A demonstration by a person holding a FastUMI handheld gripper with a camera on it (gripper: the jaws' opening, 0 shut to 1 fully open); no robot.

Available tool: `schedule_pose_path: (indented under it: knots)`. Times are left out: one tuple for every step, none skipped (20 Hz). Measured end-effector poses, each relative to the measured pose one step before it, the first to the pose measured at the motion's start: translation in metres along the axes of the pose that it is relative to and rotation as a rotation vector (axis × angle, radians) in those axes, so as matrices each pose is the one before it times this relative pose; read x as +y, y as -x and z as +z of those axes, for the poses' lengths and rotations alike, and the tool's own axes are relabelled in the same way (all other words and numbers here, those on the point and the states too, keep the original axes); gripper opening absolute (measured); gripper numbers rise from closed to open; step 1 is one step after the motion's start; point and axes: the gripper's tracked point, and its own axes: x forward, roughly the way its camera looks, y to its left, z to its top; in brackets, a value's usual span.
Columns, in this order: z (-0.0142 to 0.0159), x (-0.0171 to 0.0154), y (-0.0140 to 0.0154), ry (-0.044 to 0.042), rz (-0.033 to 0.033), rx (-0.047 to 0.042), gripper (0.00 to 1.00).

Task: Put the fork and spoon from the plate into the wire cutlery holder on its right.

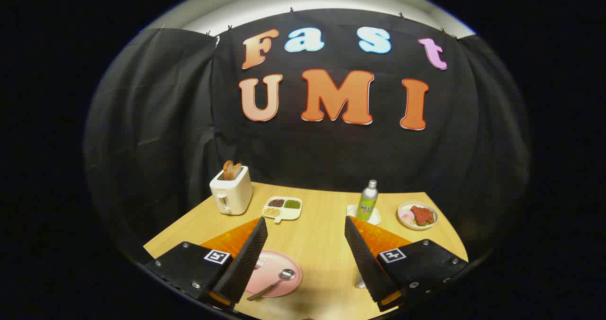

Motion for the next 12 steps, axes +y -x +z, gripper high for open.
schedule_pose_path:
  knots:
    - [-0.01068,0.0077,-0.00652,-0.00085,0.00594,0.03609,0.98]
    - [-0.0122,0.00841,-0.00685,-0.00216,0.0073,0.04073,0.98]
    - [-0.01458,0.00939,-0.0064,-0.00626,0.01368,0.04734,0.98]
    - [-0.01471,0.00955,-0.00639,-0.00809,0.01388,0.05213,0.98]
    - [-0.01259,0.00986,-0.00567,-0.0129,0.01826,0.0426,0.97]
    - [-0.01072,0.00735,-0.00554,-0.01293,0.00828,0.03029,0.97]
    - [-0.01127,0.00579,-0.00672,-0.00898,0.0031,0.03471,0.95]
    - [-0.01272,0.00368,-0.00726,-0.00641,-0.00696,0.04104,0.94]
    - [-0.0107,0.00296,-0.00661,-0.00849,-0.00651,0.0391,0.93]
    - [-0.00971,0.00259,-0.0071,-0.00983,-0.00532,0.03195,0.92]
    - [-0.00867,0.00211,-0.00611,-0.00819,-0.00843,0.02264,0.91]
    - [-0.00656,0.00049,-0.00638,-0.00382,-0.01409,0.01326,0.91]
